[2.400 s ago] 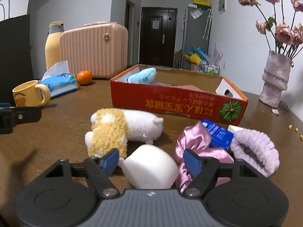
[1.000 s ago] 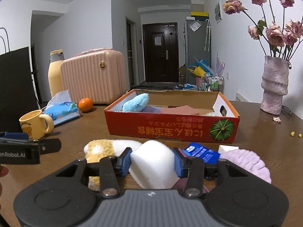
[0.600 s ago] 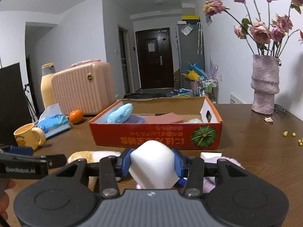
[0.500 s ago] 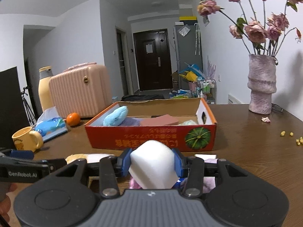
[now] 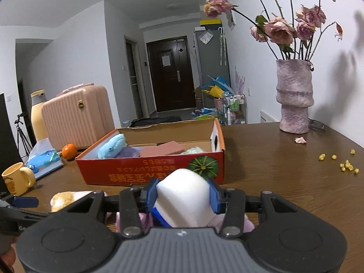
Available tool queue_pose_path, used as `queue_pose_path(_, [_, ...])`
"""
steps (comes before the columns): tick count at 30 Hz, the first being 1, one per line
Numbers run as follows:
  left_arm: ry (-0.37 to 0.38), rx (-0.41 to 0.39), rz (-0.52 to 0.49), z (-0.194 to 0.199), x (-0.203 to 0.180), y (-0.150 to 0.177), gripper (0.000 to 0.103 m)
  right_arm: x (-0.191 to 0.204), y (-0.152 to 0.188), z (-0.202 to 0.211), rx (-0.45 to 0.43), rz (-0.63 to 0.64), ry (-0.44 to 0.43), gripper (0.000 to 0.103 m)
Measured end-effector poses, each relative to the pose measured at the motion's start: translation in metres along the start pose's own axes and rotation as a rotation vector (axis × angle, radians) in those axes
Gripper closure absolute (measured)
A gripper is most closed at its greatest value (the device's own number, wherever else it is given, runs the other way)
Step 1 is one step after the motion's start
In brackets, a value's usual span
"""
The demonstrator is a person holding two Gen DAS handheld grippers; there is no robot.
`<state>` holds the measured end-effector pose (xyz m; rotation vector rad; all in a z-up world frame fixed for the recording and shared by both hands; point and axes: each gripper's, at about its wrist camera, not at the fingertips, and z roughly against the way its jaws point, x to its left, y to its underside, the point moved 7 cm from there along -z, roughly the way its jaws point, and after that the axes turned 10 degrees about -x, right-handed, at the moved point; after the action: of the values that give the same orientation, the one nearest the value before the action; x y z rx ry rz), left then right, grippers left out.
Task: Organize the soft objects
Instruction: 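Grasp the yellow-white plush dog with the left gripper while the right holds the foam block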
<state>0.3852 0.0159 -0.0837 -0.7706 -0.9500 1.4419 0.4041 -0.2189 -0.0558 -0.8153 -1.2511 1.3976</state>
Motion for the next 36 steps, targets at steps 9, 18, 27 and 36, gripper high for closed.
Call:
queue_pose_path(9, [-0.003, 0.031, 0.007, -0.01, 0.002, 0.008, 0.003, -0.004, 0.005, -0.004, 0.012, 0.0, 0.019, 0.058])
queue_pose_path(18, [0.003, 0.085, 0.012, -0.022, 0.004, 0.018, 0.032, -0.001, 0.01, -0.005, 0.014, 0.014, 0.025, 0.058])
queue_pose_path(27, [0.015, 0.096, 0.022, -0.023, 0.005, 0.021, 0.052, 0.0, 0.012, -0.004, 0.01, 0.02, 0.027, 0.058])
queue_pose_path(36, [0.013, 0.073, 0.039, -0.018, 0.009, 0.016, 0.053, 0.001, 0.011, -0.002, -0.003, 0.021, 0.025, 0.058])
